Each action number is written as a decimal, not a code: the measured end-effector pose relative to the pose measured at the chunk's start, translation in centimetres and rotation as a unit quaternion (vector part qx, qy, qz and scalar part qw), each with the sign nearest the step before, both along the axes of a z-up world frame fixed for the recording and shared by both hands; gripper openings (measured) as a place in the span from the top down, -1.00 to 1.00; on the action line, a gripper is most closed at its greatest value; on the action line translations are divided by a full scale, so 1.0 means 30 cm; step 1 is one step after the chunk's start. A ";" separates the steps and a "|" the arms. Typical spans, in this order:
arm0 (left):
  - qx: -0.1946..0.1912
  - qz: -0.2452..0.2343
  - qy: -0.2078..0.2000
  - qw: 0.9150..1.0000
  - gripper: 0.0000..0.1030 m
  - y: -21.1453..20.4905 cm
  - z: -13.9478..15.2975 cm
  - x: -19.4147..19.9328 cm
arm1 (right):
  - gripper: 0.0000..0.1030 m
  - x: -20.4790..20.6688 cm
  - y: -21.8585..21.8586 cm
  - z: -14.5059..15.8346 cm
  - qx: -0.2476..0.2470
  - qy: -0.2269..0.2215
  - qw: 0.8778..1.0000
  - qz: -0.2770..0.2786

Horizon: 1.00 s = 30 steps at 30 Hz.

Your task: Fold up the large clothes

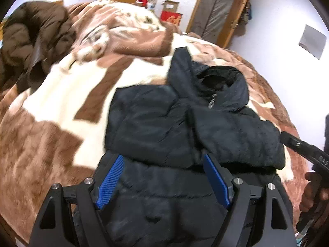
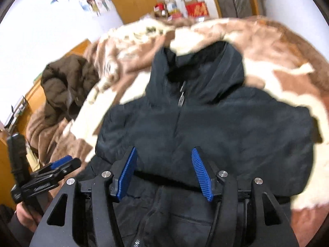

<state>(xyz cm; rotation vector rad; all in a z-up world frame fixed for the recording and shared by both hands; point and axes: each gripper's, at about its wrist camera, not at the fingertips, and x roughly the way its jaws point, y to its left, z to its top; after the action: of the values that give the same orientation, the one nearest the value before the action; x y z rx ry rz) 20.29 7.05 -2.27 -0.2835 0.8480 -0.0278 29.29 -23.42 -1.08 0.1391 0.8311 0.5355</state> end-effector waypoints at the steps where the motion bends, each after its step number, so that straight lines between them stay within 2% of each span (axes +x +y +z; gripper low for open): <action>1: -0.001 -0.007 -0.004 1.000 -0.58 -0.020 0.012 0.018 | -0.09 -0.004 -0.041 0.023 -0.004 -0.015 1.000 -0.016; 3: -0.008 -0.026 -0.013 1.000 -0.58 -0.067 0.028 0.056 | -0.09 0.001 -0.128 0.039 -0.019 -0.033 0.998 -0.052; 6: -0.007 -0.058 -0.019 0.998 -0.58 -0.162 0.023 0.134 | -0.08 0.066 -0.304 -0.021 -0.037 0.003 0.990 -0.135; 9: -0.008 -0.084 -0.017 0.996 -0.56 -0.247 -0.017 0.218 | 0.22 0.119 -0.385 -0.096 -0.055 0.021 0.983 -0.175; 11: 0.017 -0.092 -0.005 0.996 -0.22 -0.294 -0.073 0.274 | 0.24 0.154 -0.393 -0.143 -0.065 0.033 0.982 -0.176; 13: 0.047 -0.085 0.036 0.995 -0.08 -0.317 -0.173 0.335 | 0.25 0.205 -0.378 -0.220 -0.080 0.055 0.981 -0.168; 14: 0.045 -0.081 0.048 0.995 -0.07 -0.310 -0.221 0.352 | 0.25 0.217 -0.380 -0.246 -0.088 0.061 0.981 -0.163; 16: 0.034 -0.076 0.046 0.995 -0.08 -0.297 -0.276 0.358 | 0.26 0.249 -0.356 -0.314 -0.105 0.072 0.981 -0.146; 19: 0.038 -0.077 0.041 0.995 -0.08 -0.299 -0.300 0.352 | 0.27 0.259 -0.332 -0.347 -0.133 0.062 0.980 -0.136; 22: 0.052 -0.079 0.050 0.994 -0.08 -0.309 -0.288 0.355 | 0.27 0.266 -0.325 -0.338 -0.142 0.070 0.978 -0.133; 24: 0.044 -0.073 0.061 0.994 -0.04 -0.297 -0.234 0.350 | 0.27 0.258 -0.340 -0.280 -0.136 0.070 0.978 -0.139; 27: 0.011 -0.073 0.021 0.997 -0.03 -0.261 -0.124 0.336 | 0.27 0.238 -0.368 -0.162 -0.107 0.022 0.984 -0.141; 30: 0.033 -0.069 -0.006 0.997 -0.03 -0.268 -0.063 0.387 | 0.27 0.289 -0.366 -0.116 -0.101 0.012 0.984 -0.145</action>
<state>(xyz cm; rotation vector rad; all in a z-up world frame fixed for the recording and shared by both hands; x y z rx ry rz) 31.91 -1.00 -4.16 -0.1624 0.8539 -0.1302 37.96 -34.40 -4.55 0.0779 0.8657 0.1749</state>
